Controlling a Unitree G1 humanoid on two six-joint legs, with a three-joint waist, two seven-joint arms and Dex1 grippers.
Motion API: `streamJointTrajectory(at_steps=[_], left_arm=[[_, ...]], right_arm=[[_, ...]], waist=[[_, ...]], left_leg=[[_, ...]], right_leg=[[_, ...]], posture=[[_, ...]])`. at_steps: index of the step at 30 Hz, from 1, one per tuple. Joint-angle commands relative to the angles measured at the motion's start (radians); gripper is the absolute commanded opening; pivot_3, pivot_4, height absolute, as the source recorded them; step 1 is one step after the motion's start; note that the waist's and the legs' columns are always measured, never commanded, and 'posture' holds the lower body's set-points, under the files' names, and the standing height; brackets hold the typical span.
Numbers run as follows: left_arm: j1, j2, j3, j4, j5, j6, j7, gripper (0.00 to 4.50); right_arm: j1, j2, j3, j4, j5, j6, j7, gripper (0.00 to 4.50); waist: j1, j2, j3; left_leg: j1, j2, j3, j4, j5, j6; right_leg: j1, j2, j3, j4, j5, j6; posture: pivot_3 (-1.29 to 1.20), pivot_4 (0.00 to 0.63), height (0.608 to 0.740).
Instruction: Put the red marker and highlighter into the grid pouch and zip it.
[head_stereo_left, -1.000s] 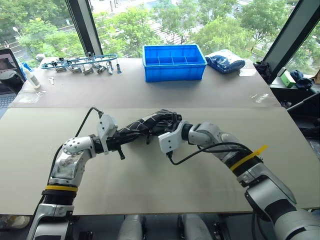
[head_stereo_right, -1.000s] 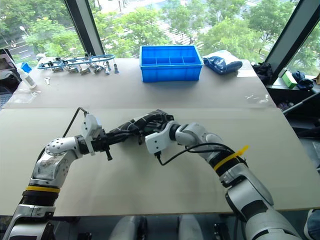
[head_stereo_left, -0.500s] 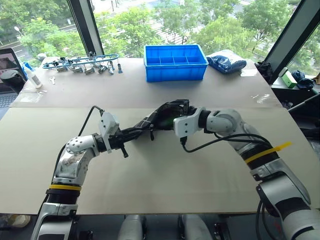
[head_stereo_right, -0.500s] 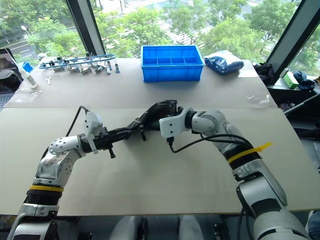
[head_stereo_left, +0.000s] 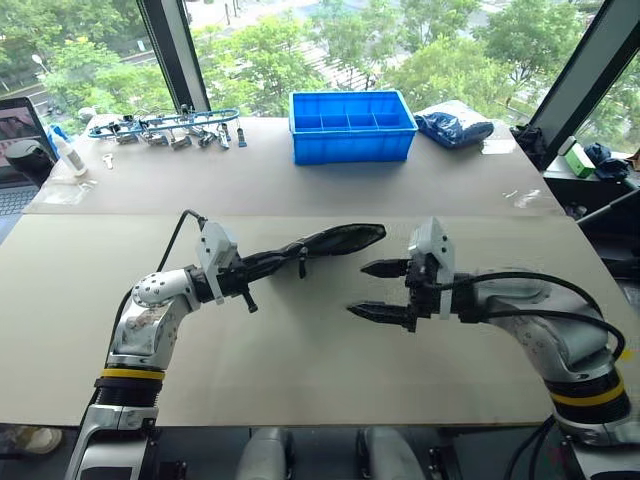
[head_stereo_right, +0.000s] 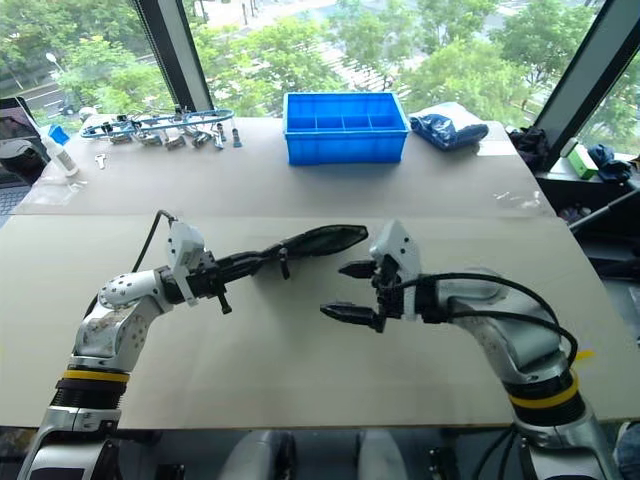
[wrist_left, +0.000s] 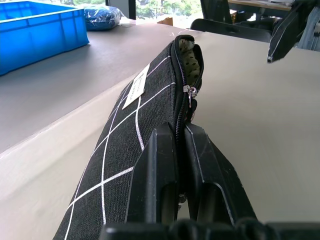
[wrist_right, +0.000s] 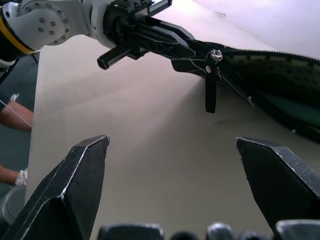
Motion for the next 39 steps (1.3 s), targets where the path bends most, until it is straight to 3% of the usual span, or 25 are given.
streamJointTrajectory(at_steps=[1,4,17,23,26,36,37,39], left_arm=[[-0.012,0.000,0.011,-0.025,-0.020,-0.003,-0.003,0.00],[-0.012,0.000,0.009,-0.029,-0.019,0.000,-0.003,0.00],[-0.019,0.007,0.010,-0.033,-0.020,0.009,-0.004,0.00],[-0.020,0.008,0.011,-0.032,-0.020,0.009,-0.004,0.00],[-0.013,0.008,0.011,-0.036,-0.020,0.009,-0.002,0.00],[-0.002,0.003,0.013,-0.048,-0.021,0.012,0.007,0.00],[-0.001,0.002,0.012,-0.050,-0.021,0.013,0.009,0.00],[0.000,0.000,0.012,-0.052,-0.021,0.013,0.010,0.00]], right_arm=[[-0.060,0.093,0.044,0.047,-0.066,0.040,-0.143,4.47],[-0.120,0.190,0.065,0.144,-0.108,0.062,-0.235,4.47],[-0.194,0.392,0.106,0.281,-0.156,0.043,-0.281,4.47],[-0.231,0.432,0.108,0.329,-0.187,0.014,-0.281,4.47],[-0.225,0.427,0.109,0.323,-0.199,0.008,-0.272,3.81],[-0.211,0.392,0.117,0.284,-0.205,-0.001,-0.226,0.33],[-0.211,0.389,0.116,0.280,-0.204,-0.001,-0.220,0.06],[-0.209,0.379,0.113,0.268,-0.200,0.001,-0.207,0.06]], waist=[[0.001,0.000,0.000],[0.000,0.000,0.000],[-0.002,0.000,0.000],[-0.007,0.000,0.000],[-0.007,0.000,0.000],[-0.011,0.000,0.000],[-0.011,0.000,0.000],[-0.011,0.000,0.000]], left_leg=[[0.000,0.000,0.000,0.000,0.000,0.000],[-0.001,-0.001,0.000,0.000,0.000,0.000],[-0.001,-0.001,0.000,0.000,0.000,0.000],[-0.001,-0.001,0.000,0.000,0.000,0.000],[-0.001,-0.001,0.000,0.000,0.000,0.000],[-0.001,-0.001,0.000,0.000,0.000,0.000],[-0.001,0.000,0.000,0.000,0.000,0.000],[-0.001,0.000,0.000,0.000,0.000,0.000]], right_leg=[[0.000,0.000,0.000,0.000,0.000,0.000],[0.000,0.000,0.000,0.000,0.000,0.000],[0.000,0.000,-0.001,-0.001,0.000,0.001],[-0.001,0.000,-0.002,0.000,0.000,0.001],[0.000,-0.001,-0.002,0.000,0.000,0.001],[-0.001,0.000,-0.001,0.000,0.000,0.001],[-0.001,0.000,-0.001,0.000,0.000,0.001],[-0.001,0.000,-0.001,0.000,0.000,0.001]], posture=[[0.00,0.150,0.740],[0.00,0.150,0.740],[0.00,0.150,0.740],[0.00,0.150,0.740],[0.00,0.150,0.740],[0.00,0.150,0.740],[0.00,0.150,0.740],[0.00,0.150,0.740]])
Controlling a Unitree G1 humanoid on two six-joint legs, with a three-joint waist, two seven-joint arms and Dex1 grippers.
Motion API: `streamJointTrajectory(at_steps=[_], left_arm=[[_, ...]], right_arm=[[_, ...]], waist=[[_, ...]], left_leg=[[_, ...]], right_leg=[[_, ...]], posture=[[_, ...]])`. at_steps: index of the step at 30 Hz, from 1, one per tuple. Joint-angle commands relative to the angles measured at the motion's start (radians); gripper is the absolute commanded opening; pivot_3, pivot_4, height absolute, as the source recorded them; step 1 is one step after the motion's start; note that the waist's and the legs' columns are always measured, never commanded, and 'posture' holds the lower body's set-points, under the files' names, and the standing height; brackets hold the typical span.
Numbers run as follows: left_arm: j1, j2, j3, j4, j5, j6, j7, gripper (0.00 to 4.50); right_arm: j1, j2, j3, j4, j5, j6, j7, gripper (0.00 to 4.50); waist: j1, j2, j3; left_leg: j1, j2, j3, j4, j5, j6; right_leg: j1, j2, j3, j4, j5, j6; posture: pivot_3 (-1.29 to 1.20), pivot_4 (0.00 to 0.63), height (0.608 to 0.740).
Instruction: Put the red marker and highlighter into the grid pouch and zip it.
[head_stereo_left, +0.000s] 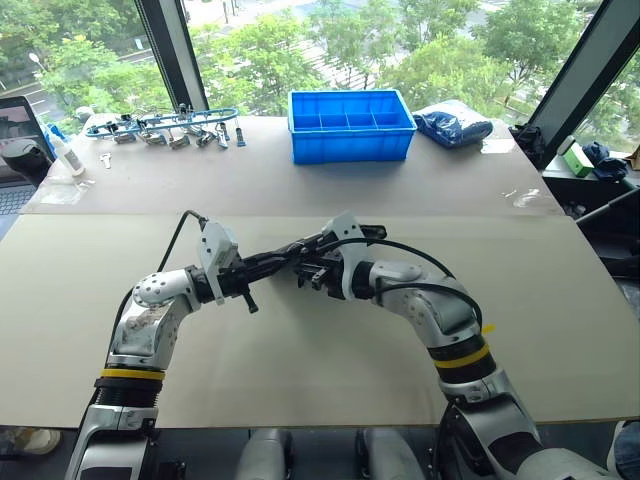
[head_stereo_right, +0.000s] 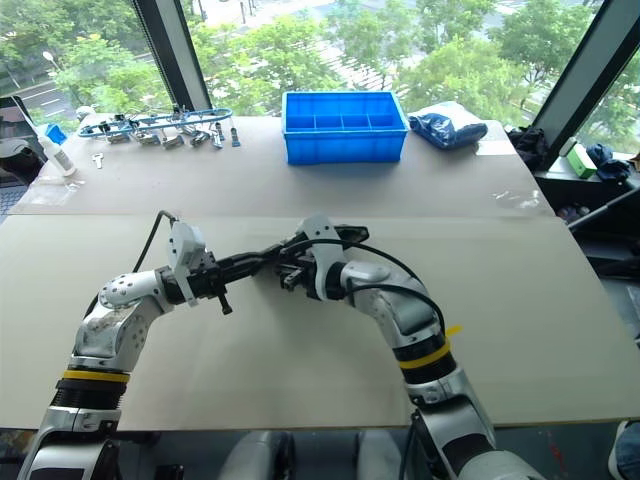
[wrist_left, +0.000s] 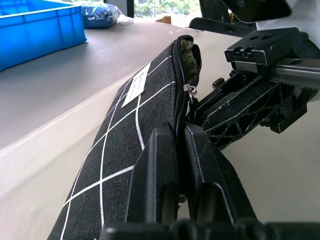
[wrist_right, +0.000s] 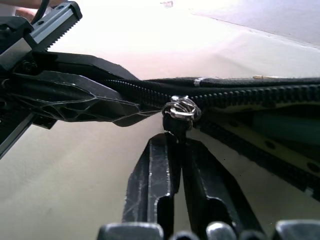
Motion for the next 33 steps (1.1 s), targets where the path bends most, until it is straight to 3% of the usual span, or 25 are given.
streamJointTrajectory(at_steps=[1,5,10,18,24,28,33], left_arm=[[0.000,-0.002,0.012,-0.044,-0.021,-0.003,0.004,0.00],[0.002,-0.005,0.010,-0.045,-0.020,-0.005,0.007,0.00],[0.006,-0.007,0.009,-0.048,-0.020,-0.006,0.007,0.00],[0.016,-0.004,0.013,-0.047,-0.017,-0.010,0.005,0.00],[0.014,-0.001,0.014,-0.043,-0.019,-0.012,0.002,0.00],[0.000,-0.006,0.006,-0.032,-0.021,-0.018,-0.005,0.00],[-0.014,-0.008,-0.008,-0.024,-0.015,-0.033,-0.025,0.00]], right_arm=[[0.000,-0.015,-0.015,-0.070,0.022,-0.020,0.039,0.06],[0.014,-0.039,-0.035,-0.116,0.045,-0.008,0.062,0.06],[0.053,-0.148,-0.090,-0.213,0.074,0.082,0.077,0.06],[0.215,-0.593,-0.306,-0.267,0.112,0.013,0.311,0.06],[0.288,-0.721,-0.367,-0.235,0.112,-0.067,0.401,0.06],[0.251,-0.659,-0.338,-0.207,0.119,-0.077,0.353,1.16],[0.285,-0.654,-0.337,-0.243,0.174,-0.028,0.390,2.92]], waist=[[0.000,0.000,0.000],[0.001,0.000,0.000],[0.003,0.000,0.000],[0.022,0.000,0.000],[0.010,0.000,0.000],[0.010,0.000,0.000],[0.016,0.000,0.000]], left_leg=[[0.000,0.000,0.000,0.000,0.000,0.000],[0.000,0.000,0.000,0.000,0.000,0.000],[0.000,0.000,0.000,0.000,0.000,0.000],[0.000,-0.001,0.000,0.000,-0.001,0.001],[0.001,0.001,0.000,-0.001,-0.001,0.001],[0.001,0.000,0.000,0.000,-0.001,0.001],[0.000,0.000,0.000,0.000,-0.001,0.001]], right_leg=[[0.000,0.000,0.000,0.000,0.000,0.000],[0.000,0.000,0.000,0.000,0.000,0.000],[0.000,0.000,0.000,0.000,0.000,0.000],[0.001,-0.001,0.000,-0.003,0.000,0.000],[0.001,0.002,0.002,-0.003,0.000,0.000],[0.001,0.001,0.002,-0.002,0.000,0.000],[0.001,0.000,0.002,-0.003,0.000,0.000]], posture=[[0.00,0.150,0.740],[0.00,0.150,0.740],[0.00,0.150,0.740],[0.00,0.150,0.740],[0.00,0.150,0.740],[0.00,0.150,0.740],[0.00,0.150,0.740]])
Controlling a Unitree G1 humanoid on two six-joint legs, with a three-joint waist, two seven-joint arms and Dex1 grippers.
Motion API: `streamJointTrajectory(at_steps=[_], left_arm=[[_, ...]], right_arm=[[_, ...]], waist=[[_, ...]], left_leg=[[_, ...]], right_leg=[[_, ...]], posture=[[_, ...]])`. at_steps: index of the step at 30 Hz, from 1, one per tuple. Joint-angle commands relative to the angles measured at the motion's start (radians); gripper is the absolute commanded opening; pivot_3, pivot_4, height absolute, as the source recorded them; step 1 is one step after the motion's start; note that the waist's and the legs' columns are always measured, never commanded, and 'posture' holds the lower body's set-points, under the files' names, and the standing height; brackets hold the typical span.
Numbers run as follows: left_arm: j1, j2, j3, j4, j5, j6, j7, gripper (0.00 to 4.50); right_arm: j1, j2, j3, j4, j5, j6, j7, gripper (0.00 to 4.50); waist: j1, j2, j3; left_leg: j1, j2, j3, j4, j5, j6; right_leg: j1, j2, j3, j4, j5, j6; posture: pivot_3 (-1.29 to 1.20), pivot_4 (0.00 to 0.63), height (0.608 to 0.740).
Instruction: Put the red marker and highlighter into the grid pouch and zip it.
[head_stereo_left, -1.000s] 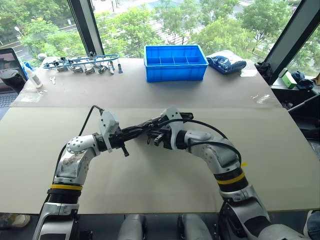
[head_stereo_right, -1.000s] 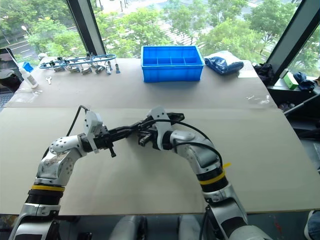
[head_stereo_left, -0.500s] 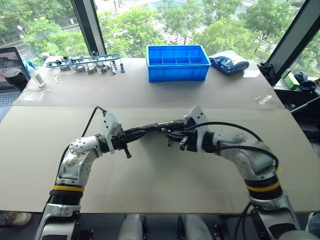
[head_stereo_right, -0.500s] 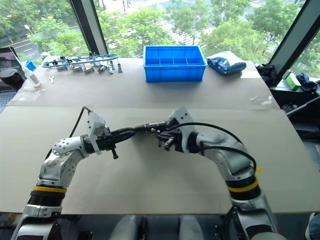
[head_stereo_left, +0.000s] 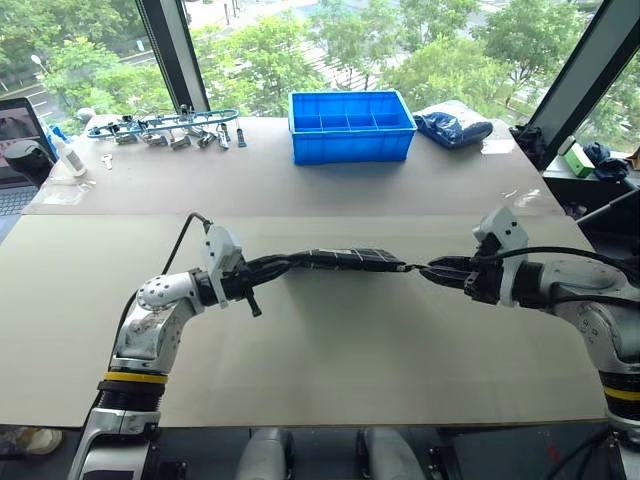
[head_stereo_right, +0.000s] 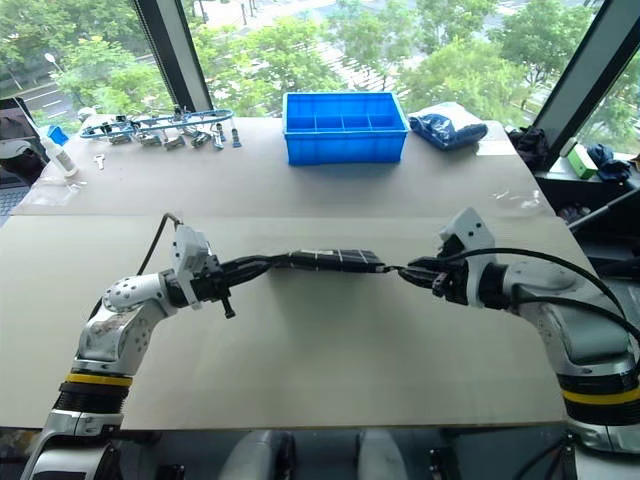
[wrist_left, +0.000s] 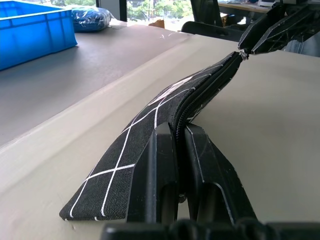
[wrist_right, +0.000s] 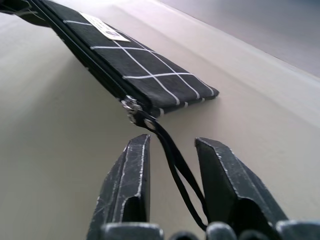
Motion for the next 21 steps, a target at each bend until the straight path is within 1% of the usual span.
streamJointTrajectory(at_steps=[1,2,3,6,10,13,15,20,21], left_arm=[[-0.021,0.007,0.002,-0.003,0.000,-0.036,-0.022,0.00],[-0.022,0.008,0.000,-0.001,0.002,-0.041,-0.026,0.00],[-0.020,0.013,-0.006,0.004,0.010,-0.058,-0.040,0.00],[-0.006,0.042,-0.032,0.028,0.055,-0.137,-0.098,0.00],[-0.016,0.062,-0.031,0.084,0.073,-0.202,-0.135,0.00],[-0.027,0.066,-0.034,0.106,0.075,-0.216,-0.146,0.00],[-0.009,0.076,-0.054,0.087,0.082,-0.233,-0.179,0.00],[0.058,0.145,-0.106,0.097,0.147,-0.360,-0.270,0.00],[0.065,0.159,-0.108,0.115,0.163,-0.390,-0.277,0.41]], right_arm=[[0.031,-0.034,-0.039,-0.048,0.065,0.031,0.050,3.39],[0.041,-0.048,-0.053,-0.053,0.089,0.048,0.068,3.60],[0.063,-0.070,-0.087,-0.068,0.126,0.056,0.105,3.97],[0.120,-0.140,-0.152,-0.092,0.161,0.039,0.165,3.97],[0.194,-0.207,-0.194,-0.076,0.118,-0.032,0.203,3.97],[0.226,-0.227,-0.209,-0.067,0.100,-0.059,0.204,3.97],[0.237,-0.228,-0.212,-0.074,0.099,-0.068,0.197,3.97],[0.271,-0.221,-0.215,-0.104,0.103,-0.078,0.188,3.97],[0.281,-0.220,-0.218,-0.107,0.101,-0.081,0.186,4.00]], waist=[[0.005,0.000,0.000],[0.011,0.000,0.000],[0.013,0.000,0.000],[0.017,0.000,0.000],[0.013,0.000,0.000],[0.009,0.000,0.000],[0.009,0.000,0.000],[0.010,0.000,0.000],[0.010,0.000,0.000]], left_leg=[[0.000,0.000,0.000,0.000,0.000,0.000],[0.000,0.000,0.000,0.000,0.000,0.000],[0.000,-0.001,0.000,0.000,0.000,0.000],[-0.001,-0.001,0.000,0.001,0.000,0.001],[0.000,0.000,0.000,0.001,0.000,0.001],[0.000,0.000,0.000,0.001,0.000,0.001],[0.000,0.000,0.000,0.001,0.000,0.001],[0.000,0.000,0.000,0.001,0.000,0.001],[0.000,0.000,0.000,0.001,0.000,0.001]], right_leg=[[0.000,0.000,0.000,0.000,0.000,0.000],[0.000,-0.001,0.000,0.000,0.000,0.000],[0.001,-0.001,0.000,-0.001,0.000,0.000],[0.001,-0.001,0.000,-0.001,0.000,0.001],[0.001,-0.001,0.000,-0.001,0.000,0.001],[0.001,0.000,0.000,-0.001,0.000,0.001],[0.001,0.000,0.000,-0.001,0.000,0.001],[0.001,0.000,0.001,-0.001,0.000,0.001],[0.001,0.000,0.001,-0.001,0.000,0.001]], posture=[[0.00,0.150,0.740],[0.00,0.150,0.740],[0.00,0.150,0.740],[0.00,0.150,0.740],[0.00,0.150,0.740],[0.00,0.150,0.740],[0.00,0.150,0.740],[0.00,0.150,0.740],[0.00,0.150,0.740]])
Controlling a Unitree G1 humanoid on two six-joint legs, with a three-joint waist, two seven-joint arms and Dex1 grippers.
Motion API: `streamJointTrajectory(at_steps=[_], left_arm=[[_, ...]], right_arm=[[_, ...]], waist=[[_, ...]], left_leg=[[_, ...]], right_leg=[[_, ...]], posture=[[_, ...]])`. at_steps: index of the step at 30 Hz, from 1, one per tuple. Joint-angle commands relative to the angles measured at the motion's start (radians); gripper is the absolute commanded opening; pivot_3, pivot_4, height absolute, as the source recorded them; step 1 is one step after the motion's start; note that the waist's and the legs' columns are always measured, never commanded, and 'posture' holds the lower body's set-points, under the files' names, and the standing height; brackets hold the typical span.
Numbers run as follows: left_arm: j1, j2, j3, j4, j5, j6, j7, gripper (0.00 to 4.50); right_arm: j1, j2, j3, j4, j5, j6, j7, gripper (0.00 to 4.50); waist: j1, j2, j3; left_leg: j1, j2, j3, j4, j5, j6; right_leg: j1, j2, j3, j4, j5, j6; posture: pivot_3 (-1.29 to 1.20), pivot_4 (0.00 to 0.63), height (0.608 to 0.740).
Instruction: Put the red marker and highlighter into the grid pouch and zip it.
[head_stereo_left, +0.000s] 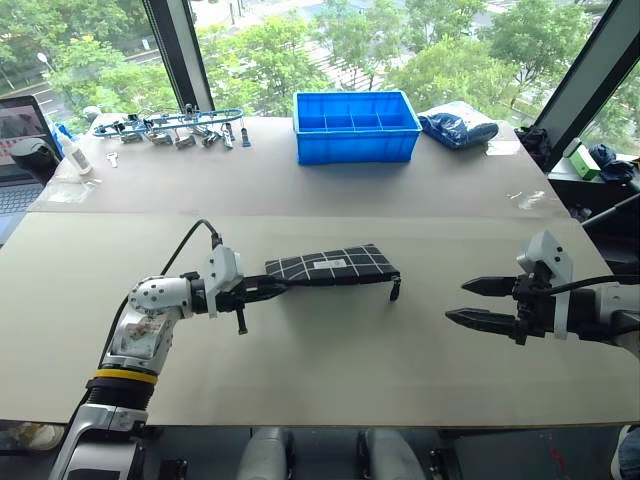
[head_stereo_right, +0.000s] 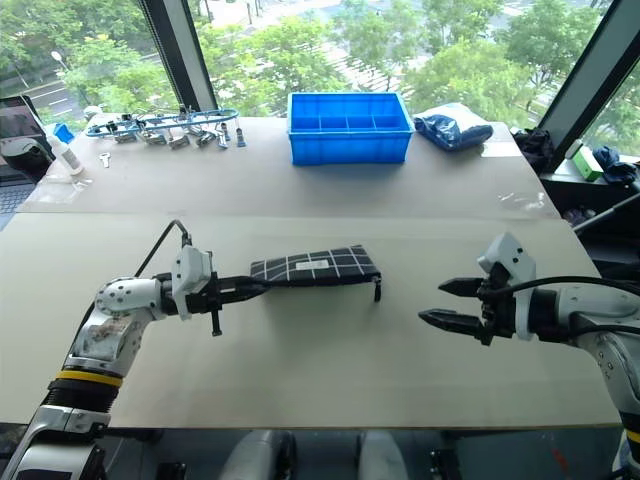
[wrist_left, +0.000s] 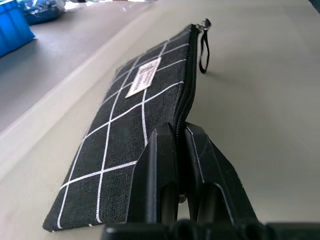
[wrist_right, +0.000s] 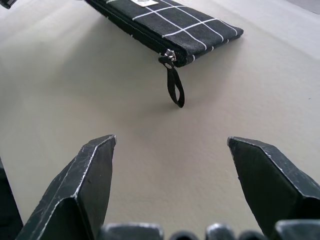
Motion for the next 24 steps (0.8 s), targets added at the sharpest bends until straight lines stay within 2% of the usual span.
streamJointTrajectory(at_steps=[1,2,4,5,7,9,10,13,17,21,24], left_arm=[[0.016,0.049,-0.005,0.017,0.036,-0.084,-0.043,0.82],[0.025,0.054,0.001,0.002,0.013,-0.057,-0.051,1.29],[0.040,0.062,0.004,-0.020,-0.014,-0.035,-0.064,1.75],[0.048,0.067,0.003,-0.026,-0.018,-0.035,-0.070,2.21],[0.054,0.060,0.032,-0.028,-0.026,-0.043,-0.034,2.82],[0.062,0.060,0.076,-0.071,-0.084,0.023,-0.007,3.53],[0.069,0.069,0.112,-0.119,-0.165,0.136,0.013,3.80],[0.102,0.134,0.201,-0.235,-0.391,0.487,0.057,3.80],[0.173,0.218,0.327,-0.288,-0.627,0.827,0.133,3.80],[0.245,0.193,0.572,-0.210,-0.685,0.885,0.336,3.80],[0.281,0.179,0.654,-0.157,-0.649,0.858,0.403,3.80]], right_arm=[[0.022,-0.002,-0.053,-0.037,0.006,-0.033,-0.007,4.01],[0.023,0.008,-0.071,-0.038,0.016,-0.040,-0.011,4.01],[0.014,0.030,-0.109,-0.039,0.057,-0.035,-0.016,4.01],[0.011,0.038,-0.121,-0.042,0.071,-0.033,-0.017,4.01],[-0.002,0.057,-0.142,-0.054,0.114,-0.013,-0.026,4.01],[-0.010,0.071,-0.154,-0.066,0.145,-0.002,-0.034,4.01],[-0.012,0.078,-0.162,-0.074,0.166,0.003,-0.037,4.01],[-0.003,0.088,-0.173,-0.089,0.203,0.000,-0.039,4.01],[0.023,0.090,-0.159,-0.093,0.191,-0.037,-0.030,4.01],[0.061,0.102,-0.170,-0.059,0.152,-0.084,-0.036,4.01],[0.074,0.116,-0.191,-0.024,0.155,-0.095,-0.050,4.01]], waist=[[0.000,0.000,0.000],[0.001,0.000,0.000],[0.004,0.000,0.000],[0.003,0.000,0.000],[0.002,0.000,0.000],[0.001,0.000,0.000],[0.001,0.000,0.000],[-0.002,0.000,0.000],[-0.005,0.000,0.000],[-0.007,0.000,0.000],[-0.007,-0.001,0.000]], left_leg=[[0.000,0.000,0.000,0.000,0.000,0.000],[0.000,0.000,0.000,0.000,0.000,0.000],[0.000,0.000,0.000,0.001,0.000,0.000],[0.000,0.000,0.000,0.001,0.000,0.000],[0.000,0.000,0.000,0.001,0.000,0.000],[0.000,0.000,0.000,0.001,0.000,0.000],[0.000,0.001,-0.001,0.001,0.000,0.000],[0.000,0.002,-0.001,0.001,0.000,0.000],[0.001,0.002,-0.001,0.001,0.000,0.000],[0.001,0.003,-0.001,0.001,0.000,0.000],[0.001,0.002,-0.001,0.000,0.000,0.000]], right_leg=[[0.000,0.000,0.000,0.000,0.000,0.000],[0.000,0.000,0.000,0.000,0.000,0.000],[0.001,0.000,0.000,0.000,0.000,0.000],[0.000,-0.001,0.000,0.000,0.000,0.000],[0.000,0.000,0.000,0.000,0.000,0.000],[0.000,0.000,0.000,0.000,0.000,0.000],[0.000,0.000,0.000,0.000,0.000,0.000],[0.000,0.000,0.000,0.001,0.000,0.000],[0.000,0.000,0.000,0.002,0.000,0.001],[0.000,0.000,0.000,0.001,-0.001,0.001],[0.001,0.000,0.000,0.002,-0.001,0.000]], posture=[[0.00,0.150,0.740],[0.00,0.150,0.740],[0.00,0.150,0.740],[0.00,0.150,0.740],[0.00,0.150,0.740],[0.00,0.150,0.740],[0.00,0.150,0.740],[0.00,0.150,0.740],[0.00,0.150,0.740],[0.00,0.150,0.740],[0.00,0.150,0.740]])
